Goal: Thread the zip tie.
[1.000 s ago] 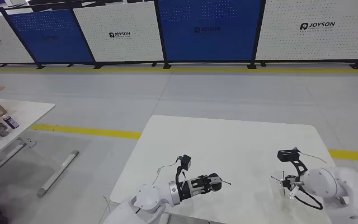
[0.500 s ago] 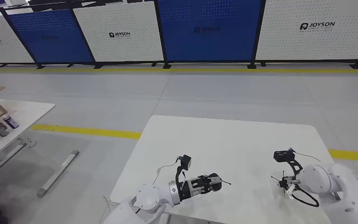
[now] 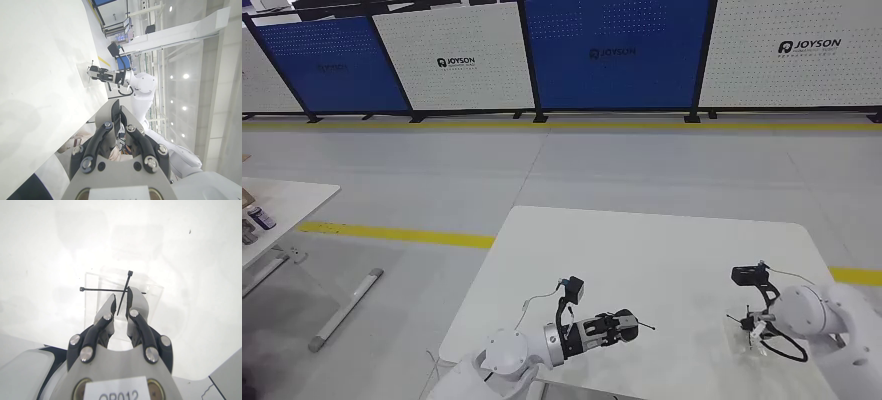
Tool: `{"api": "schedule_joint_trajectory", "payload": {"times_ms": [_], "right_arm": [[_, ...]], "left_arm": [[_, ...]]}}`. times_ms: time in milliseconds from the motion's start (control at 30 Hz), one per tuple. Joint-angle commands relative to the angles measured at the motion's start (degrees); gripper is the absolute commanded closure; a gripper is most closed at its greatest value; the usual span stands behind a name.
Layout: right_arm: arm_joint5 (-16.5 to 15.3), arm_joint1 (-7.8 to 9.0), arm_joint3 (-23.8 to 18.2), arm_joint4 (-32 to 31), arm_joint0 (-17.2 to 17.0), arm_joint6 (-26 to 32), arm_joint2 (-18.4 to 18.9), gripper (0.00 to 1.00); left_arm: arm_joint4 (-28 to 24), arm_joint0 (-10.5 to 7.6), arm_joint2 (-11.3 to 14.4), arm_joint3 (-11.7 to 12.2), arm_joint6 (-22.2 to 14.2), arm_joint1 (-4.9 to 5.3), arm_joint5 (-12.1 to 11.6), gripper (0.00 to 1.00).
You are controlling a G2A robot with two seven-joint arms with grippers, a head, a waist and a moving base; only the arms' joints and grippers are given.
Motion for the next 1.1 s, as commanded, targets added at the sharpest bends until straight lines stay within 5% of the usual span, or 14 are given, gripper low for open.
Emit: {"api": "schedule_joint_trajectory", "payload": {"times_ms": [0,133,200,600,733,867,1000,1067], "right_arm": [[0.3,-0.07,0.5,0.2,0.6,0.0,-0.7,0.84],[0.9,-0.16,1.5,0.7,1.7,0.0,-2.0,0.87],[1.1,-0.17,2.1,1.0,2.1,0.0,-2.4,1.0],[1.8,0.84,-0.3,1.9,1.1,0.0,-1.5,1.0],[2.7,2.15,-5.2,1.7,-2.9,-1.3,3.0,1.0],[2.9,4.01,-11.9,3.0,-10.4,-5.9,11.4,1.0],[-2.5,5.46,-17.1,6.3,-19.2,-11.2,19.4,1.0],[-3.3,5.54,-17.4,6.5,-19.8,-11.3,19.7,1.0]], "left_arm": [[0.0,0.0,0.0,0.0,0.0,0.0,0.0,1.0],[0.0,0.0,0.0,0.0,0.0,0.0,0.0,1.0],[0.0,0.0,0.0,0.0,0.0,0.0,0.0,1.0],[0.0,0.0,0.0,0.0,0.0,0.0,0.0,1.0],[0.0,0.0,0.0,0.0,0.0,0.0,0.0,1.0],[0.0,0.0,0.0,0.0,0.0,0.0,0.0,1.0],[0.0,0.0,0.0,0.0,0.0,0.0,0.0,1.0],[0.0,0.0,0.0,0.0,0.0,0.0,0.0,1.0]]}}
